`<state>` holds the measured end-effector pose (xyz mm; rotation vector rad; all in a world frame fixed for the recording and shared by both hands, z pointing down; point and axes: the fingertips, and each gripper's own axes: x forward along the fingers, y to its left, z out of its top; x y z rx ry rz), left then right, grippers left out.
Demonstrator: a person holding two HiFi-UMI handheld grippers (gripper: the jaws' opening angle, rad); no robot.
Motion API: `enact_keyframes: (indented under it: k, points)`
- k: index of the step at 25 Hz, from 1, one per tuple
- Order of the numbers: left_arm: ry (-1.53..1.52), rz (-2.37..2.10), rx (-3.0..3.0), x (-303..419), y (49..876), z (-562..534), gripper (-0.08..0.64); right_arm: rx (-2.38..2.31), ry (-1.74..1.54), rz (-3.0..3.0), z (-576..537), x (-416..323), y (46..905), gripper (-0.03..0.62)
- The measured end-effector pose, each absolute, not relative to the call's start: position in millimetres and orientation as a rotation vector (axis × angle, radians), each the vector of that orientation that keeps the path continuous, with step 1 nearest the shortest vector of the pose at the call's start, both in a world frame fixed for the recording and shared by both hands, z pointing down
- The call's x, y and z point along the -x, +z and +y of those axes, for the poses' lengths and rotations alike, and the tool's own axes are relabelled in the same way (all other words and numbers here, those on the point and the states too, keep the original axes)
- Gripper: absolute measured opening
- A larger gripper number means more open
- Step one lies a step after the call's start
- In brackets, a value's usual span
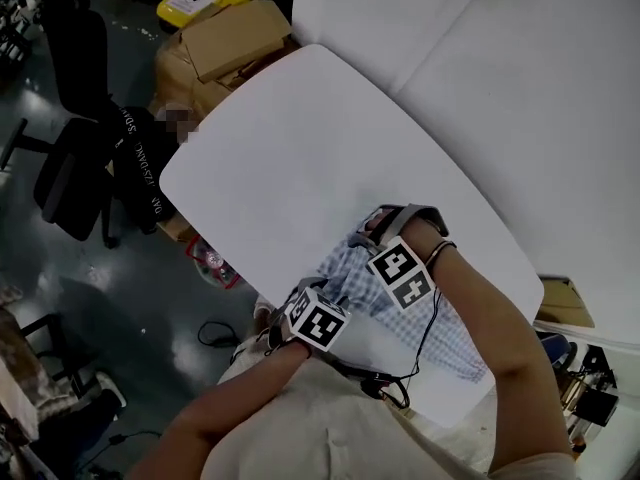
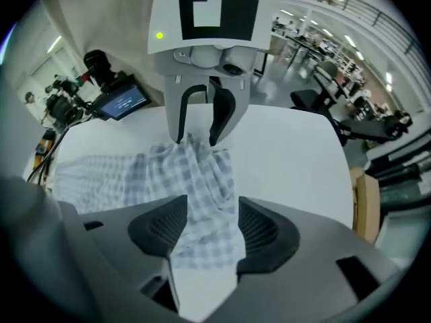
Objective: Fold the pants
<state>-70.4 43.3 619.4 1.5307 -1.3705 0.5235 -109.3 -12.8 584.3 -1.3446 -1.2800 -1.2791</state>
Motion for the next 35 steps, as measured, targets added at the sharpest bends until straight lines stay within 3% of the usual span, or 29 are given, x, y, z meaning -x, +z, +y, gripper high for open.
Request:
enact_keyframes:
  k: [7, 9, 10, 11, 13, 19, 27, 35]
  points:
    - [0.465, -1.359, -1.479, 68.0, 638.1, 40.5, 0.208, 1.487, -1.302, -1.043, 5.3, 108.5, 617.5, 0.244]
    - [0.458, -1.359, -1.483, 69.4, 637.7, 39.5, 0.180, 1.473, -1.289, -1.026, 2.3, 107.8, 619.3, 0.175]
    - [0.454, -1.363, -1.489, 70.7, 635.6, 39.5, 0.077, 1.458, -1.274, -1.028, -0.5, 107.2, 618.3, 0.128]
    - [0.453, -1.365, -1.502, 71.6, 632.4, 39.8, 0.044, 1.443, -1.255, -1.036, -3.6, 106.0, 616.8, 0.098]
    - [0.476, -1.364, -1.546, 72.1, 623.5, 39.9, 0.028, 1.415, -1.213, -1.066, -8.8, 102.3, 612.4, 0.061]
    - [0.642, -1.420, -1.680, 91.4, 575.6, 45.0, 0.026, 1.302, -1.184, -1.306, -7.4, 117.6, 576.4, 0.040]
    - [0.875, -1.550, -1.615, 232.9, 527.7, 62.7, 0.026, 1.069, -1.306, -1.616, 3.1, 245.6, 522.7, 0.038]
    - [0.932, -1.566, -1.488, 357.7, 531.7, 72.2, 0.026, 0.980, -1.273, -1.771, 11.4, 366.5, 529.4, 0.038]
